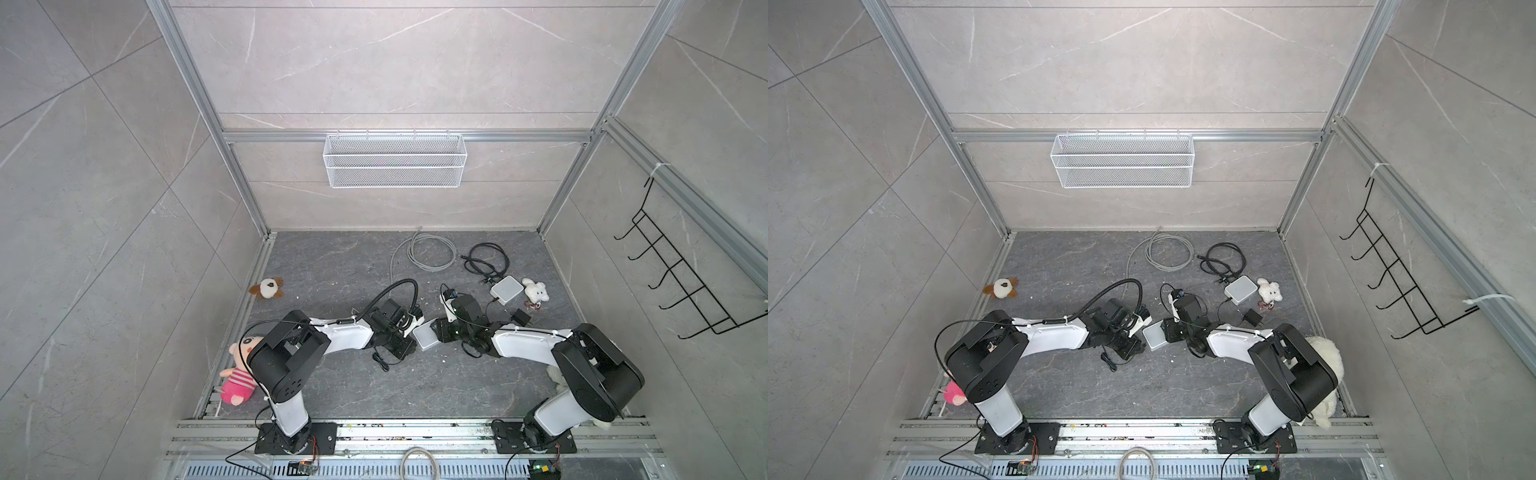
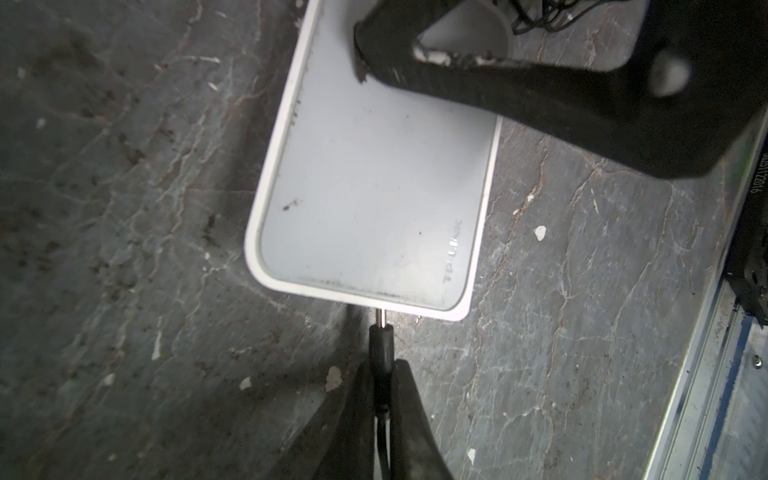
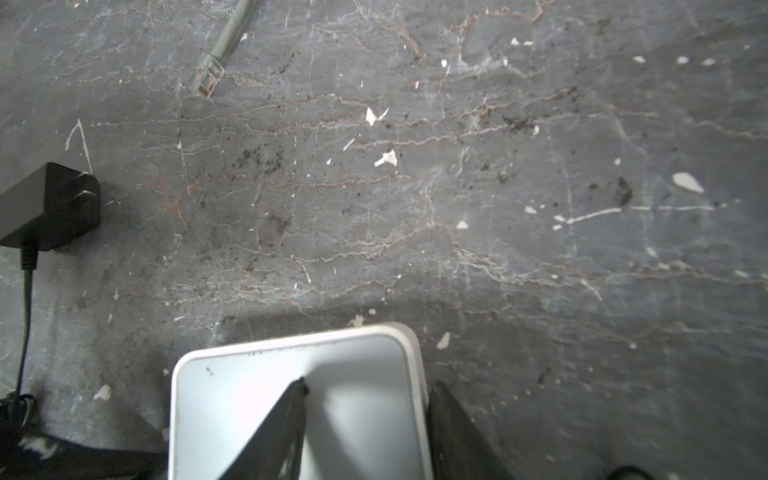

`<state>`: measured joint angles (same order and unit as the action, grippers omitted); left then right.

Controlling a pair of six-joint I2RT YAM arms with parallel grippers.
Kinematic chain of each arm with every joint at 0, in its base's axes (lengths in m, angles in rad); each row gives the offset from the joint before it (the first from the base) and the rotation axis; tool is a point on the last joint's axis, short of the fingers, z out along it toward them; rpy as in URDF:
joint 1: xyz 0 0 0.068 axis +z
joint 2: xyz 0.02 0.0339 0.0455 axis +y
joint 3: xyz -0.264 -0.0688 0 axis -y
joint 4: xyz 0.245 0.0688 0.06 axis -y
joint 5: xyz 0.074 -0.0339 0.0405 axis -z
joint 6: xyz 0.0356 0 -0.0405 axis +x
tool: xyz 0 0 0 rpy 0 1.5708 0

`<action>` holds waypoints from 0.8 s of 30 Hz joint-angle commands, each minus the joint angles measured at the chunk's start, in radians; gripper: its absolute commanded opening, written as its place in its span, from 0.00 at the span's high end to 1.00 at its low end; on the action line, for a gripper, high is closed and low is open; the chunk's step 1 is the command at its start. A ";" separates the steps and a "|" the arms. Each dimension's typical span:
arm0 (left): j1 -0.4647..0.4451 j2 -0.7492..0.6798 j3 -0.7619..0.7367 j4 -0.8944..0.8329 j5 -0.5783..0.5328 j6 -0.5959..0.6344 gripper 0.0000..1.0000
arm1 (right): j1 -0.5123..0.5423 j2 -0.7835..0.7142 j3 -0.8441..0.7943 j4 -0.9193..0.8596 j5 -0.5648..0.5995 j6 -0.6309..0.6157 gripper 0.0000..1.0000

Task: Insert the plug into the switch port

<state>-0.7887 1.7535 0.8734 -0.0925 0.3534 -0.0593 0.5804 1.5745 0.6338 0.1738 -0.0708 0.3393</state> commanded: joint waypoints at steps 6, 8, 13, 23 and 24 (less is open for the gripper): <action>0.019 0.069 -0.019 -0.152 -0.002 0.056 0.91 | 0.042 0.021 0.008 -0.097 -0.074 -0.040 0.50; 0.019 0.067 -0.022 -0.158 0.021 0.055 0.91 | 0.041 0.028 0.014 -0.099 -0.068 -0.044 0.50; 0.019 0.059 -0.019 -0.174 0.043 0.044 0.91 | 0.041 0.055 0.040 -0.098 -0.077 -0.056 0.50; 0.028 0.064 0.010 -0.225 0.015 0.019 0.91 | 0.040 0.041 0.073 -0.158 -0.082 -0.095 0.43; 0.032 0.064 0.008 -0.224 0.011 0.015 0.91 | 0.039 0.030 0.082 -0.179 -0.091 -0.099 0.40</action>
<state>-0.7620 1.7714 0.9077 -0.1791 0.4301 -0.0334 0.5976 1.6028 0.6945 0.1043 -0.0956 0.2653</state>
